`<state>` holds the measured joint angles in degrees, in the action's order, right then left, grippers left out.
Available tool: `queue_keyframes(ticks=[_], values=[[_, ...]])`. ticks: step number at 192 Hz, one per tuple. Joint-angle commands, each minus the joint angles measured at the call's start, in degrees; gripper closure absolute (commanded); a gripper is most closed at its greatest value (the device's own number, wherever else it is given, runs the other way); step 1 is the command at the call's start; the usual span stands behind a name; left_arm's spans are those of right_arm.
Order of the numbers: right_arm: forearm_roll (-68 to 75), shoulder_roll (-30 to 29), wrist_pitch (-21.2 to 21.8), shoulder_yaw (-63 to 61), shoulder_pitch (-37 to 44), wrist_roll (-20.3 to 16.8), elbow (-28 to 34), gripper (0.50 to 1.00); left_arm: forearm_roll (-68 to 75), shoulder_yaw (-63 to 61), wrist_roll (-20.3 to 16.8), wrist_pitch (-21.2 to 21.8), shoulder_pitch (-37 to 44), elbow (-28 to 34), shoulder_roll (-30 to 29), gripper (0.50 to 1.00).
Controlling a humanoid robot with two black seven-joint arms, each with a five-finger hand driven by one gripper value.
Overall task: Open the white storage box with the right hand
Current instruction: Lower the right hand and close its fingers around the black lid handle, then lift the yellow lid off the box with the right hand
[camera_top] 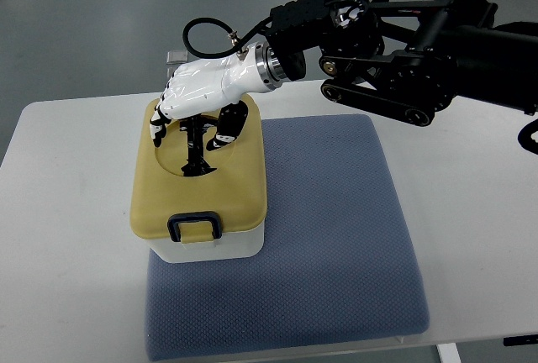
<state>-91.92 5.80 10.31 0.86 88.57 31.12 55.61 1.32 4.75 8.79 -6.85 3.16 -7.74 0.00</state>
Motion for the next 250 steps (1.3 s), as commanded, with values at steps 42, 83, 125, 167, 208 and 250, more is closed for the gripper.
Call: queue_keyframes(ticks=[42, 83, 125, 167, 208, 250], values=[[-0.01, -0.44, -1.17, -0.15, -0.15, 0.00, -0.33, 0.961, 0.00, 0.00, 0.00, 0.00, 0.00, 0.00, 0.00, 0.500], [0.08, -0.44, -2.49, -0.24, 0.02, 0.08, -0.42, 1.000, 0.00, 0.00, 0.00, 0.00, 0.00, 0.00, 0.00, 0.500], [0.78, -0.27, -3.98, -0.85, 0.20, 0.35, -0.42, 1.000, 0.00, 0.00, 0.00, 0.00, 0.00, 0.00, 0.00, 0.500], [1.22, 0.35, -4.07, -1.29, 1.08, 0.35, -1.12, 1.000, 0.00, 0.00, 0.00, 0.00, 0.00, 0.00, 0.00, 0.500], [2.45, 4.65, -3.36, -5.69, 2.66, 0.52, -1.21, 1.000, 0.00, 0.00, 0.00, 0.00, 0.00, 0.00, 0.00, 0.500], [4.03, 14.15, -3.36, -5.95, 3.45, 3.88, -0.85, 1.000, 0.00, 0.00, 0.00, 0.00, 0.00, 0.00, 0.00, 0.500]])
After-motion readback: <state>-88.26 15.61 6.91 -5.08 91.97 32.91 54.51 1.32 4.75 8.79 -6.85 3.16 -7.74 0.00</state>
